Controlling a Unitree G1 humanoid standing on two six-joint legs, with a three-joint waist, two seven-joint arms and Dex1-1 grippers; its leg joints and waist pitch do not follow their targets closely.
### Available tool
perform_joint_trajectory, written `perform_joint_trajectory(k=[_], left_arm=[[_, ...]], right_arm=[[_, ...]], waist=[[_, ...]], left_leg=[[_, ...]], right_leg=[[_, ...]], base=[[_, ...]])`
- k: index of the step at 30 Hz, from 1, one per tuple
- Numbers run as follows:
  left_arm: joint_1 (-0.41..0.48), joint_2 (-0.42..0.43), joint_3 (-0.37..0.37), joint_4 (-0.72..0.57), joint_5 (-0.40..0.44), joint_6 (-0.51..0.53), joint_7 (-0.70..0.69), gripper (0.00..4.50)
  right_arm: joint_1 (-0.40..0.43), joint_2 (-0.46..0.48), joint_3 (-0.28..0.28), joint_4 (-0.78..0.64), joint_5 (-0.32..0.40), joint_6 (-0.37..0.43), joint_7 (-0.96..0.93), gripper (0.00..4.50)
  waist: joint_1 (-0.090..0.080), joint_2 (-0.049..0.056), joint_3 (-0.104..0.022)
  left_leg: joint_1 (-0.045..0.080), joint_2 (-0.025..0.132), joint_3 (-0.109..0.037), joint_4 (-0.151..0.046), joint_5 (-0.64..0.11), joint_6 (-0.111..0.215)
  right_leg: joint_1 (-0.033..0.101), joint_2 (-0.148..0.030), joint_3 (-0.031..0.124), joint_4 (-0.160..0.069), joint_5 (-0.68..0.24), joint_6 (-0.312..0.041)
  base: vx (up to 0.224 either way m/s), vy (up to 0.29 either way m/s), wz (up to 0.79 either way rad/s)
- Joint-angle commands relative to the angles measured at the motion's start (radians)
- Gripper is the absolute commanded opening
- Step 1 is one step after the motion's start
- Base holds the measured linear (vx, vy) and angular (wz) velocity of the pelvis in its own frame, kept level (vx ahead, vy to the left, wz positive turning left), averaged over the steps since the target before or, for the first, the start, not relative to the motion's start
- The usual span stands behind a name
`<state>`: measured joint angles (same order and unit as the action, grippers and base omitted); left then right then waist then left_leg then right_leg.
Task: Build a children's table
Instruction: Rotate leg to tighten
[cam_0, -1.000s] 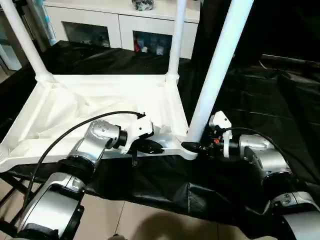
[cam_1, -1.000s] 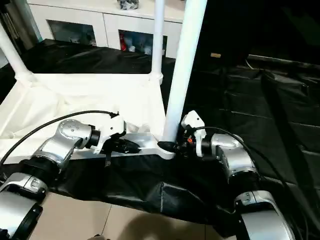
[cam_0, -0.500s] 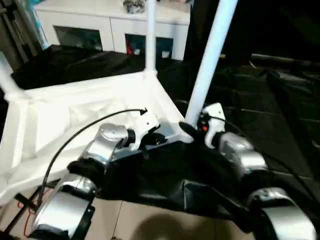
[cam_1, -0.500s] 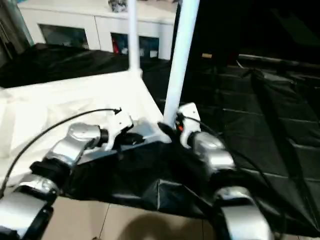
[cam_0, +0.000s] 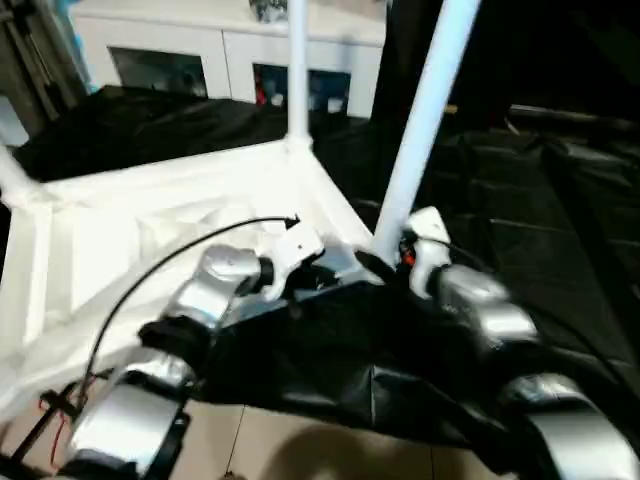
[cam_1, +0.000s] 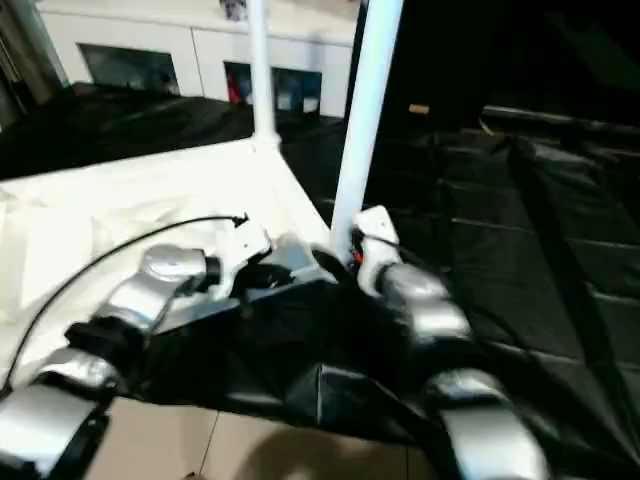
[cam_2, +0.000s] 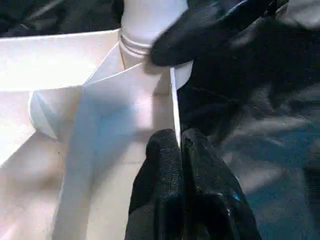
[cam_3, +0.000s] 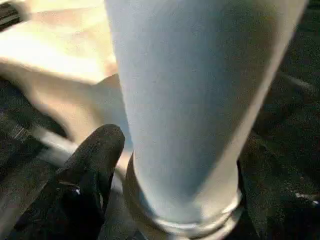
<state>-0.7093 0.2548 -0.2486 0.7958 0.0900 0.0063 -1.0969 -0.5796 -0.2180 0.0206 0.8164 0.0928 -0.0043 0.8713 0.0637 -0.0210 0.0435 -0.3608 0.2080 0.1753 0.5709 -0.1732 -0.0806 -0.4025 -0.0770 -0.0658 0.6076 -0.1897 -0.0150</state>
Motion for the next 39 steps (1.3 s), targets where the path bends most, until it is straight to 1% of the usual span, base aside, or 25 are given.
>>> perform_joint_trajectory(k=[1, 2, 4, 6, 8, 11, 12, 13, 15, 16, 20, 22, 24, 25, 26, 27, 28, 29, 30, 32, 33, 34, 36, 38, 39], left_arm=[[0.004, -0.017, -0.054, -0.030, -0.003, -0.037, -0.057, 0.00], [0.004, -0.013, -0.054, -0.028, 0.000, -0.043, -0.059, 0.00], [0.001, -0.005, -0.052, -0.016, 0.003, -0.056, -0.067, 0.00], [-0.003, 0.010, -0.050, -0.004, 0.009, -0.067, -0.079, 0.00], [-0.004, 0.015, -0.049, -0.004, 0.007, -0.067, -0.087, 0.00], [-0.004, 0.019, -0.049, -0.005, 0.005, -0.067, -0.098, 0.00], [-0.004, 0.019, -0.048, -0.004, 0.005, -0.068, -0.099, 0.00], [-0.004, 0.019, -0.048, -0.004, 0.005, -0.068, -0.100, 0.00], [-0.004, 0.019, -0.048, -0.004, 0.005, -0.069, -0.103, 0.00], [-0.005, 0.018, -0.047, -0.002, 0.004, -0.069, -0.105, 0.00], [-0.004, 0.016, -0.047, -0.002, 0.001, -0.070, -0.107, 0.00], [-0.003, 0.009, -0.042, -0.005, -0.001, -0.059, -0.094, 0.00], [-0.011, -0.006, -0.033, 0.000, 0.002, -0.040, -0.051, 0.00], [-0.011, -0.006, -0.033, 0.000, 0.002, -0.040, -0.051, 0.00], [-0.018, -0.014, -0.029, 0.007, 0.005, -0.031, -0.027, 0.00], [-0.031, -0.033, -0.023, 0.020, 0.011, -0.018, 0.021, 0.00], [-0.035, -0.040, -0.021, 0.022, 0.012, -0.010, 0.036, 0.00], [-0.037, -0.045, -0.019, 0.023, 0.012, -0.005, 0.046, 0.00], [-0.040, -0.055, -0.018, 0.024, 0.012, 0.006, 0.061, 0.00], [-0.043, -0.081, -0.020, 0.021, 0.016, 0.024, 0.091, 0.00], [-0.040, -0.108, -0.026, 0.013, 0.022, 0.036, 0.116, 0.00], [-0.040, -0.108, -0.026, 0.013, 0.022, 0.036, 0.117, 0.00], [-0.038, -0.120, -0.030, 0.010, 0.024, 0.041, 0.127, 0.00], [-0.028, -0.143, -0.042, -0.001, 0.030, 0.046, 0.134, 0.00], [-0.024, -0.147, -0.049, -0.005, 0.033, 0.044, 0.133, 0.00]], right_arm=[[0.035, 0.007, 0.102, -0.076, 0.038, 0.029, 0.191, 3.57], [0.041, -0.002, 0.107, -0.087, 0.043, 0.036, 0.213, 3.57], [0.047, -0.019, 0.111, -0.099, 0.048, 0.054, 0.253, 3.57], [0.051, -0.042, 0.111, -0.108, 0.053, 0.081, 0.309, 3.57], [0.052, -0.050, 0.110, -0.110, 0.054, 0.087, 0.324, 3.32], [0.047, -0.050, 0.101, -0.099, 0.045, 0.085, 0.314, 3.22], [0.048, -0.050, 0.101, -0.099, 0.044, 0.086, 0.315, 3.14], [0.049, -0.051, 0.103, -0.102, 0.045, 0.088, 0.316, 2.91], [0.051, -0.053, 0.105, -0.109, 0.049, 0.095, 0.319, 2.81], [0.052, -0.050, 0.104, -0.111, 0.049, 0.102, 0.314, 2.74], [0.055, -0.040, 0.096, -0.118, 0.049, 0.122, 0.315, 2.60], [0.050, -0.023, 0.084, -0.105, 0.047, 0.131, 0.274, 2.58], [0.023, 0.012, 0.056, -0.048, 0.025, 0.136, 0.135, 2.57], [0.023, 0.012, 0.056, -0.048, 0.025, 0.136, 0.135, 2.57], [0.008, 0.026, 0.043, -0.018, 0.014, 0.128, 0.069, 2.56], [-0.030, 0.056, 0.008, 0.058, -0.003, 0.132, -0.093, 2.56], [-0.040, 0.065, -0.004, 0.078, -0.004, 0.135, -0.140, 2.56], [-0.047, 0.071, -0.011, 0.090, -0.005, 0.137, -0.169, 2.56], [-0.060, 0.084, -0.026, 0.113, -0.003, 0.143, -0.223, 2.56], [-0.080, 0.112, -0.043, 0.147, -0.006, 0.151, -0.315, 2.56], [-0.093, 0.139, -0.047, 0.168, -0.016, 0.151, -0.377, 2.56], [-0.093, 0.140, -0.047, 0.168, -0.016, 0.151, -0.378, 2.56], [-0.098, 0.152, -0.046, 0.178, -0.020, 0.146, -0.398, 2.56], [-0.102, 0.180, -0.018, 0.191, -0.049, 0.101, -0.417, 2.56], [-0.095, 0.191, 0.003, 0.187, -0.055, 0.069, -0.376, 2.89]], waist=[[0.007, 0.004, -0.058], [0.009, 0.003, -0.058], [0.013, 0.004, -0.054], [0.018, 0.004, -0.053], [0.024, 0.005, -0.051], [0.026, 0.004, -0.055], [0.026, 0.004, -0.055], [0.026, 0.003, -0.057], [0.027, 0.003, -0.058], [0.026, 0.000, -0.057], [0.027, 0.001, -0.056], [0.027, -0.001, -0.055], [0.024, 0.000, -0.054], [0.022, 0.002, -0.052], [0.018, -0.005, -0.051], [0.014, -0.002, -0.048], [0.007, -0.001, -0.045], [0.006, 0.002, -0.047], [0.001, -0.001, -0.046], [-0.006, 0.003, -0.048], [-0.010, 0.002, -0.050], [-0.013, 0.002, -0.049], [-0.013, 0.001, -0.053], [-0.014, 0.003, -0.055], [-0.014, 0.003, -0.056]], left_leg=[[0.004, 0.023, 0.005, -0.057, -0.189, 0.086], [0.004, 0.025, 0.004, -0.056, -0.197, 0.087], [0.007, 0.027, 0.004, -0.061, -0.235, 0.067], [0.010, 0.028, 0.004, -0.062, -0.258, 0.052], [0.013, 0.030, 0.004, -0.065, -0.268, 0.043], [0.010, 0.029, 0.002, -0.064, -0.240, 0.034], [0.009, 0.029, 0.002, -0.063, -0.230, 0.035], [0.008, 0.028, 0.003, -0.062, -0.218, 0.037], [0.008, 0.028, 0.003, -0.061, -0.206, 0.043], [0.008, 0.027, 0.005, -0.060, -0.206, 0.046], [0.008, 0.027, 0.004, -0.061, -0.212, 0.044], [0.008, 0.028, 0.004, -0.062, -0.215, 0.041], [0.008, 0.028, 0.004, -0.063, -0.214, 0.036], [0.008, 0.027, 0.003, -0.065, -0.223, 0.030], [0.009, 0.025, 0.001, -0.067, -0.251, 0.020], [0.013, 0.024, 0.000, -0.068, -0.275, 0.007], [0.014, 0.022, -0.005, -0.072, -0.297, -0.008], [0.018, 0.023, -0.005, -0.071, -0.305, -0.016], [0.016, 0.021, -0.006, -0.072, -0.316, -0.015], [0.014, 0.023, -0.006, -0.072, -0.311, -0.013], [0.011, 0.022, -0.007, -0.072, -0.300, -0.013], [0.010, 0.022, -0.005, -0.072, -0.292, -0.011], [0.008, 0.020, -0.003, -0.069, -0.270, 0.000], [0.005, 0.020, -0.002, -0.067, -0.249, 0.009], [0.006, 0.020, -0.001, -0.066, -0.236, 0.015]], right_leg=[[0.060, -0.056, 0.040, -0.065, -0.046, -0.265], [0.061, -0.057, 0.040, -0.065, -0.062, -0.263], [0.056, -0.059, 0.041, -0.072, -0.154, -0.249], [0.052, -0.061, 0.043, -0.078, -0.207, -0.238], [0.049, -0.061, 0.044, -0.080, -0.232, -0.228], [0.051, -0.062, 0.044, -0.074, -0.195, -0.229], [0.052, -0.061, 0.044, -0.072, -0.175, -0.232], [0.054, -0.061, 0.044, -0.069, -0.152, -0.236], [0.054, -0.060, 0.043, -0.067, -0.128, -0.242], [0.053, -0.060, 0.043, -0.068, -0.125, -0.245], [0.054, -0.061, 0.043, -0.070, -0.155, -0.237], [0.053, -0.063, 0.043, -0.070, -0.170, -0.234], [0.051, -0.063, 0.044, -0.071, -0.178, -0.231], [0.048, -0.064, 0.044, -0.072, -0.198, -0.228], [0.049, -0.064, 0.043, -0.080, -0.258, -0.211], [0.043, -0.069, 0.045, -0.085, -0.319, -0.198], [0.042, -0.068, 0.044, -0.092, -0.385, -0.181], [0.039, -0.069, 0.045, -0.092, -0.399, -0.176], [0.039, -0.067, 0.045, -0.096, -0.412, -0.166], [0.039, -0.067, 0.047, -0.094, -0.391, -0.167], [0.042, -0.065, 0.045, -0.091, -0.360, -0.174], [0.041, -0.063, 0.046, -0.089, -0.330, -0.181], [0.045, -0.062, 0.047, -0.084, -0.278, -0.193], [0.047, -0.062, 0.046, -0.080, -0.228, -0.205], [0.049, -0.061, 0.046, -0.077, -0.197, -0.214]], base=[[0.000, 0.000, 0.00], [0.000, 0.000, 0.00], [0.000, 0.000, 0.00], [0.000, 0.000, 0.00], [0.000, 0.000, 0.00], [0.000, 0.000, 0.00], [0.000, 0.000, 0.00], [0.000, 0.000, 0.00], [0.000, 0.000, 0.00], [0.000, 0.000, 0.00], [0.000, 0.000, 0.00], [0.000, 0.000, 0.00], [0.000, 0.000, 0.00], [0.000, 0.000, 0.00], [0.000, 0.000, 0.00], [0.000, 0.000, 0.00], [0.000, 0.000, 0.00], [0.000, 0.000, 0.00], [0.000, 0.000, 0.00], [0.000, 0.000, 0.00], [0.000, 0.000, 0.00], [0.000, 0.000, 0.00], [0.000, 0.000, 0.00], [0.000, 0.000, 0.00], [0.000, 0.000, 0.00]])
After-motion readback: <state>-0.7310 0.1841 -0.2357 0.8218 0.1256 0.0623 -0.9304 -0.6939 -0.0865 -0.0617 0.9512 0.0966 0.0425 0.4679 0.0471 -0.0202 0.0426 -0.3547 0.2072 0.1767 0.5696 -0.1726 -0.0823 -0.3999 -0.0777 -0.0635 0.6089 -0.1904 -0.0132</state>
